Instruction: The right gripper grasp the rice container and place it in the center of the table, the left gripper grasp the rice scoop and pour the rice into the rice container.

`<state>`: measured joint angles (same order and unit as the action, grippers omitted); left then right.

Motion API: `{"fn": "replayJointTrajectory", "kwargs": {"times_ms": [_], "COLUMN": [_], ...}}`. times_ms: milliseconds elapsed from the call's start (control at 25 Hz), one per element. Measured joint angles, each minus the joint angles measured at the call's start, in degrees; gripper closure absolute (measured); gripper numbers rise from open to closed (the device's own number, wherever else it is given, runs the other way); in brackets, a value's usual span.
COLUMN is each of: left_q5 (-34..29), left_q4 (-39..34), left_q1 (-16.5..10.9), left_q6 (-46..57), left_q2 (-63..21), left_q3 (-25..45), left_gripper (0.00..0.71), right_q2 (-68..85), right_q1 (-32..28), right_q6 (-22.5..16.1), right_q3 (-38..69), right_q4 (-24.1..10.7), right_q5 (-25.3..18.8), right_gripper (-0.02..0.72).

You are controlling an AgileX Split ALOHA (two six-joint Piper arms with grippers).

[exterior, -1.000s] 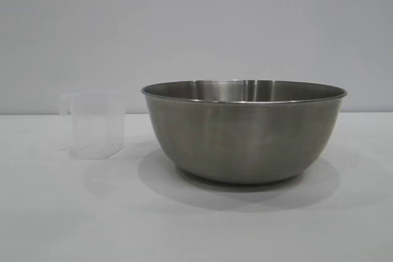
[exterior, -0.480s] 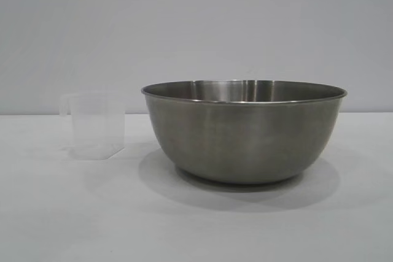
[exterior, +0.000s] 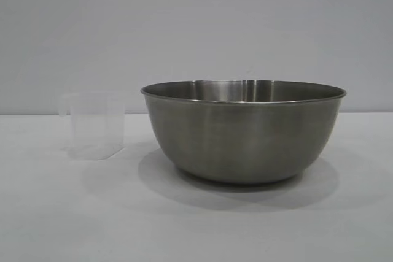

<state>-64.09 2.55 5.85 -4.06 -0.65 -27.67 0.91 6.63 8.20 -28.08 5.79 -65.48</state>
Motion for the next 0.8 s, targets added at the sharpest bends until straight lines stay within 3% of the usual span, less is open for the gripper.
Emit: {"fn": "replayJointTrajectory", "kwargs": {"times_ms": [560, 640, 800], "left_q5": [-0.04, -0.04, -0.04], "left_q4": [-2.64, -3.57, -3.66], "left_q1": [0.0, 0.0, 0.0], "left_q6": [2.07, 2.35, 2.44], "left_q2": [-0.37, -0.37, -0.37], "left_q3": [0.0, 0.0, 0.0], "left_gripper": [0.502, 0.41, 0.394], "right_q2": [0.0, 0.0, 0.0], "right_q1": [0.0, 0.0, 0.0], "right_q6": [0.0, 0.0, 0.0], "right_q3": [0.0, 0.0, 0.0], "right_q4": [0.08, 0.08, 0.08], "right_q5": [0.0, 0.0, 0.0], "right_gripper": [0.332, 0.332, 0.332]}}
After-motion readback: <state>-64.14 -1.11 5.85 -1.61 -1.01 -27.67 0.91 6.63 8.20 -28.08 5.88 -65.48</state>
